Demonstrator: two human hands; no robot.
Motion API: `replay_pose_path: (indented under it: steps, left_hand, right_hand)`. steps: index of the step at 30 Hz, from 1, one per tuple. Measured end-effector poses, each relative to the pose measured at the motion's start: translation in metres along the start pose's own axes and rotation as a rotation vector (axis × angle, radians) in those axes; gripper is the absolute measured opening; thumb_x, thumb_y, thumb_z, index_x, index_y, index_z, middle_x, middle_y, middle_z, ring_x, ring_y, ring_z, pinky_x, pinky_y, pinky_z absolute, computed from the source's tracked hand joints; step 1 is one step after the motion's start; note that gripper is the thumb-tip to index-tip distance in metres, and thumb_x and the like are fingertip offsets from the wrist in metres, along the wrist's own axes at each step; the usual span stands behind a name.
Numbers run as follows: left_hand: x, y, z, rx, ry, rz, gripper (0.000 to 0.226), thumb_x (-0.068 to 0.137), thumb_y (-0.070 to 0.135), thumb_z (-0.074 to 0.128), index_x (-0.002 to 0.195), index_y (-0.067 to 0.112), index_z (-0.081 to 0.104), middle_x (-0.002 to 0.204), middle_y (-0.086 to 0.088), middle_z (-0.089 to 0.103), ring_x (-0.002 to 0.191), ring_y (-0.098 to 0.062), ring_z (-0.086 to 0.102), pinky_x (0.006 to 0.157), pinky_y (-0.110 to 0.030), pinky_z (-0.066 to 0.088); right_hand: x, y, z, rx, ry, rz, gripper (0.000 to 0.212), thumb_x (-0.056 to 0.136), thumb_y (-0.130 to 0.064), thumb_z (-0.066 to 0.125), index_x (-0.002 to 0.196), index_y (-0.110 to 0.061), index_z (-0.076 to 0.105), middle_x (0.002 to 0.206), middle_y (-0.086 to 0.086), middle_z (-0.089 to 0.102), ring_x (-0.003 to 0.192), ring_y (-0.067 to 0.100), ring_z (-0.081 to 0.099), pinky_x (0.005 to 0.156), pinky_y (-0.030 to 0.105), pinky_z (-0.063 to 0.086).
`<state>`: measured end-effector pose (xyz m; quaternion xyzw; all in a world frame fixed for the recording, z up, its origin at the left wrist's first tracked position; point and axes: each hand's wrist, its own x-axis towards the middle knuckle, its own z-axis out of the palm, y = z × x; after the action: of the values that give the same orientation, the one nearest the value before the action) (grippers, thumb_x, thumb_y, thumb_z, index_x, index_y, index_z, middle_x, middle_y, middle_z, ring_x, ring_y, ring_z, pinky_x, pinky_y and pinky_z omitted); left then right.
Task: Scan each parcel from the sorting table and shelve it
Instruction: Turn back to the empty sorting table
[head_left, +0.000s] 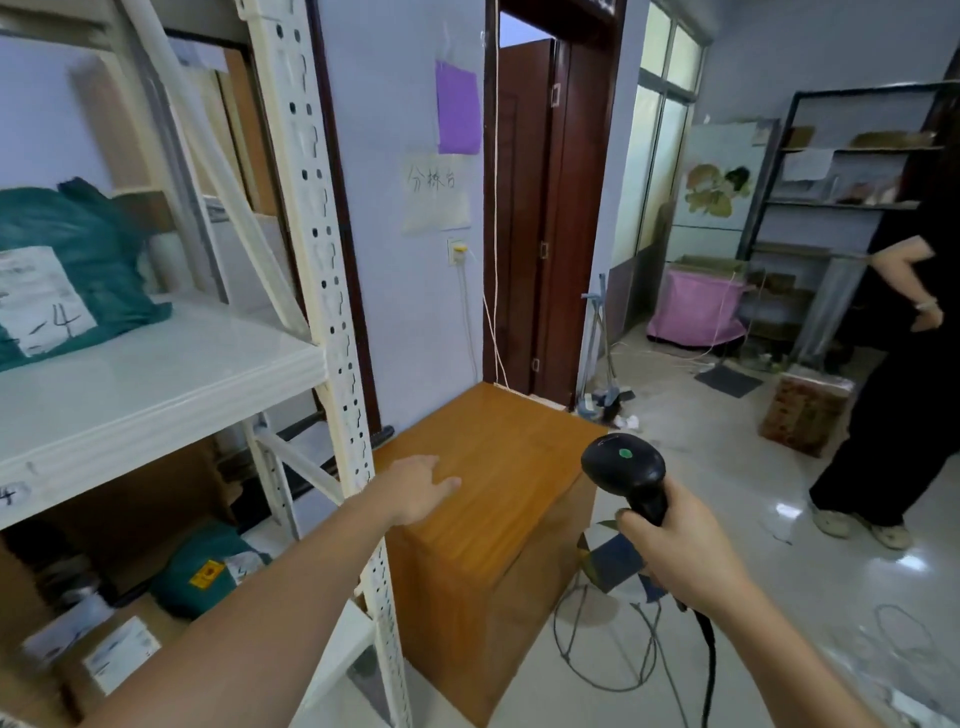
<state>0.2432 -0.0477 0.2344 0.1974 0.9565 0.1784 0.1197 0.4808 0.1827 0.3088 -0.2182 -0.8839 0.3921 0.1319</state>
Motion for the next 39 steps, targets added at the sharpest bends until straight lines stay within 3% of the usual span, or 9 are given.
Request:
replay_pose_path:
  steps: [5, 11, 15, 19, 26, 39]
  left_hand:
    - [0.054, 0.014, 0.011, 0.01, 0.011, -0.066, 0.08, 0.102, 0.065, 0.042, 0.162, 0.015, 0.029, 0.168, -0.007, 0.029, 0.153, -0.027, 0.03, 0.124, -0.043, 0.028]
    - [0.097, 0.011, 0.018, -0.011, 0.038, -0.186, 0.081, 0.101, 0.066, 0.043, 0.163, 0.016, 0.028, 0.168, -0.007, 0.029, 0.154, -0.027, 0.03, 0.125, -0.045, 0.028]
    - [0.125, -0.004, 0.016, 0.001, 0.047, -0.27, 0.082, 0.1, 0.068, 0.043, 0.162, 0.016, 0.03, 0.167, -0.008, 0.032, 0.152, -0.028, 0.033, 0.123, -0.047, 0.03]
    - [0.154, -0.025, 0.017, 0.017, 0.033, -0.337, 0.082, 0.101, 0.067, 0.041, 0.163, 0.015, 0.027, 0.168, -0.008, 0.029, 0.154, -0.028, 0.03, 0.125, -0.047, 0.028]
    - [0.202, -0.057, 0.007, 0.08, 0.031, -0.378, 0.079, 0.104, 0.065, 0.036, 0.162, 0.012, 0.028, 0.168, -0.009, 0.03, 0.153, -0.028, 0.031, 0.124, -0.044, 0.028]
    - [0.251, -0.064, 0.034, 0.015, 0.156, -0.599, 0.05, 0.102, 0.054, 0.049, 0.136, 0.019, 0.057, 0.138, -0.005, 0.061, 0.124, -0.023, 0.059, 0.103, -0.039, 0.05]
  right_hand:
    - [0.089, 0.02, 0.001, 0.018, -0.103, -0.055, 0.013, 0.087, -0.018, 0.065, 0.089, -0.025, 0.054, 0.068, 0.006, 0.064, 0.059, 0.024, 0.064, 0.059, 0.043, 0.056]
    - [0.182, 0.024, 0.02, 0.011, -0.214, -0.157, 0.014, 0.086, -0.019, 0.065, 0.093, -0.025, 0.054, 0.077, 0.007, 0.064, 0.068, 0.024, 0.065, 0.067, 0.05, 0.058]
    - [0.233, 0.018, 0.043, -0.013, -0.281, -0.224, 0.014, 0.089, -0.019, 0.065, 0.093, -0.022, 0.052, 0.081, 0.007, 0.064, 0.072, 0.023, 0.063, 0.066, 0.042, 0.054]
    - [0.278, 0.009, 0.075, -0.039, -0.358, -0.249, 0.012, 0.09, -0.019, 0.063, 0.092, -0.02, 0.051, 0.078, 0.01, 0.064, 0.066, 0.027, 0.063, 0.054, 0.034, 0.047]
    - [0.34, 0.0, 0.139, -0.037, -0.456, -0.283, 0.014, 0.093, -0.02, 0.062, 0.101, -0.023, 0.051, 0.078, 0.006, 0.062, 0.055, 0.016, 0.056, 0.046, 0.025, 0.042]
    - [0.431, 0.002, 0.264, -0.115, -0.641, -0.399, 0.027, 0.092, -0.027, 0.064, 0.114, -0.02, 0.05, 0.09, -0.002, 0.064, 0.077, 0.016, 0.064, 0.061, 0.03, 0.049]
